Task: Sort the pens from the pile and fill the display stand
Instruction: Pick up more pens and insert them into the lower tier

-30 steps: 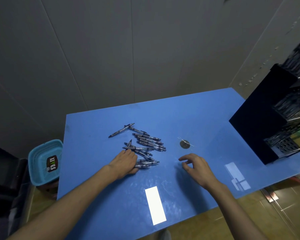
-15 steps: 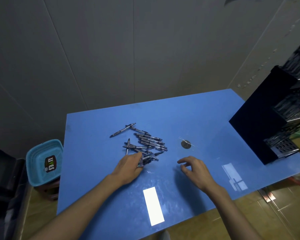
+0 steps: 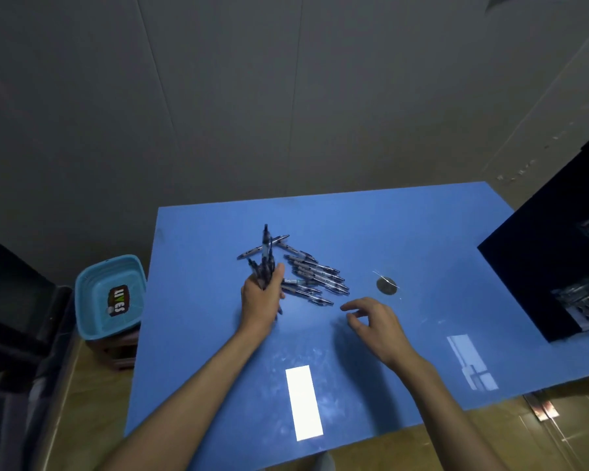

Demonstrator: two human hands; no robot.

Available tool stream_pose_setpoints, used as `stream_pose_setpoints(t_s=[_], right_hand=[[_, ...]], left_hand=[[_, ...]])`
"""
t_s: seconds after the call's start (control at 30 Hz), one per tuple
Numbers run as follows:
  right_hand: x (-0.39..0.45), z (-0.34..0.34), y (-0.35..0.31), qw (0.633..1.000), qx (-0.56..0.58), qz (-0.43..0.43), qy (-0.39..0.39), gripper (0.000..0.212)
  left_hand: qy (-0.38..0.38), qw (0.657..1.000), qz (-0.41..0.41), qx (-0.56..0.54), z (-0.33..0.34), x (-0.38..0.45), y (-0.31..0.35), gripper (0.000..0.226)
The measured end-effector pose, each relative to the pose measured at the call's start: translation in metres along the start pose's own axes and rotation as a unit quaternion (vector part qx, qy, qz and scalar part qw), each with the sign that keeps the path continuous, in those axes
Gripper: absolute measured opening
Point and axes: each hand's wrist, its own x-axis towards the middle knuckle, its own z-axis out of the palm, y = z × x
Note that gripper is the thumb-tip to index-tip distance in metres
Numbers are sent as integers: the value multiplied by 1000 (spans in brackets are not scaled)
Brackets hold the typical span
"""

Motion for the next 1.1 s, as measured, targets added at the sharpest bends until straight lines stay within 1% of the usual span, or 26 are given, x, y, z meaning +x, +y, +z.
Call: stream_pose_setpoints(t_s=[0.1, 0.2, 0.27, 0.4, 0.53, 0.63, 0.77, 0.87, 0.93, 1.03, 1.1], right_hand=[[4, 7, -10, 1000, 3, -13, -7, 21], [6, 10, -16, 1000, 8, -16, -4, 21], [8, 12, -19, 1000, 13, -15, -1, 21], [15, 16, -27, 999, 10, -31, 1, 22], [21, 19, -30, 999, 11, -41, 17, 21], [19, 21, -29, 999, 4, -41, 19, 22], [12, 19, -25, 999, -7, -39, 12, 23], [10, 16, -23, 999, -10, -33, 16, 22], [9, 15, -24, 999, -14, -32, 15, 22], [7, 11, -25, 999, -9, -30, 18, 22], [5, 7, -24, 999, -7, -29, 23, 22]], left_hand=[[-22, 999, 12, -26, -2, 1, 12, 45], [-40, 998, 43, -15, -7, 4, 14, 48], [-13, 998, 56, -5, -16, 9, 10, 49], [77, 994, 69, 21, -40, 23, -10, 45], [130, 984, 95, 73, -52, 28, -29, 41], [141, 977, 126, 101, -52, 29, -33, 35], [179, 972, 141, 65, -46, 29, -28, 36], [183, 964, 171, 88, -46, 28, -29, 36], [173, 965, 160, 112, -49, 31, -41, 37], [176, 963, 114, 171, -55, 33, -53, 35], [175, 968, 95, 152, -56, 34, -51, 40]])
